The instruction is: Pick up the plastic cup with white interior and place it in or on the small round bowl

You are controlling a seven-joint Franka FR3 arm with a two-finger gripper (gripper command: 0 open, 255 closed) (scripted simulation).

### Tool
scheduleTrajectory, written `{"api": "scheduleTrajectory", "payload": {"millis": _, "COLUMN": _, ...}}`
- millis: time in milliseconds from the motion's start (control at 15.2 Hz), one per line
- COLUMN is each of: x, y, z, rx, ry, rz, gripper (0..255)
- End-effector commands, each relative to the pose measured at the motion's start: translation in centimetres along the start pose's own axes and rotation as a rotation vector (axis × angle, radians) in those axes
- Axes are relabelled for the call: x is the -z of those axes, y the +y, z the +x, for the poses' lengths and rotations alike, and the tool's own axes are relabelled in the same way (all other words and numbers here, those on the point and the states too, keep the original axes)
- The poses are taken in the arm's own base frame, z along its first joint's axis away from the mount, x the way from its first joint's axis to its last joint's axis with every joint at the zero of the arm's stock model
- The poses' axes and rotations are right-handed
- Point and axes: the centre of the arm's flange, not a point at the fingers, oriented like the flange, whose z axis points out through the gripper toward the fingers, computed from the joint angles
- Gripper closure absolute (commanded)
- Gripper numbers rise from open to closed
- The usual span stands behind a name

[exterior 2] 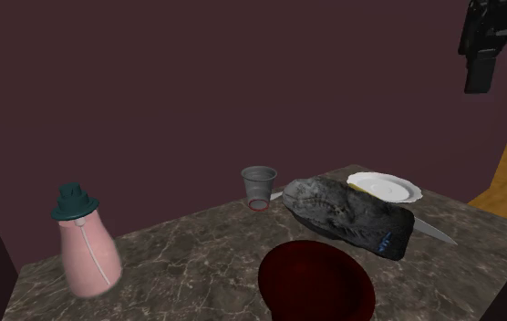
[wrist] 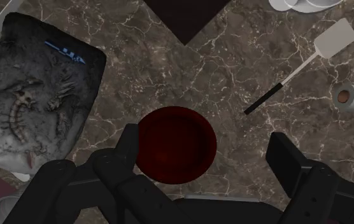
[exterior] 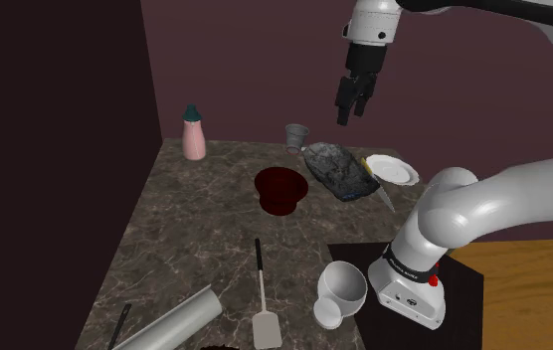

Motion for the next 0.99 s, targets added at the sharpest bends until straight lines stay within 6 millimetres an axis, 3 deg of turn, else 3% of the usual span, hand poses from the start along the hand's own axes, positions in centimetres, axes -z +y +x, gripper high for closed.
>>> {"api": "scheduleTrajectory", "payload": {"millis": 0, "x": 0.0, "y": 0.0, "z": 0.0, "rx": 0.000, "ry": 0.000, "rz": 0.000, "gripper": 0}}
{"api": "scheduleTrajectory", "payload": {"millis": 924, "x": -8.0, "y": 10.6, "z": 12.6, "rx": -0.023, "ry": 0.011, "rz": -0.003, "gripper": 0}}
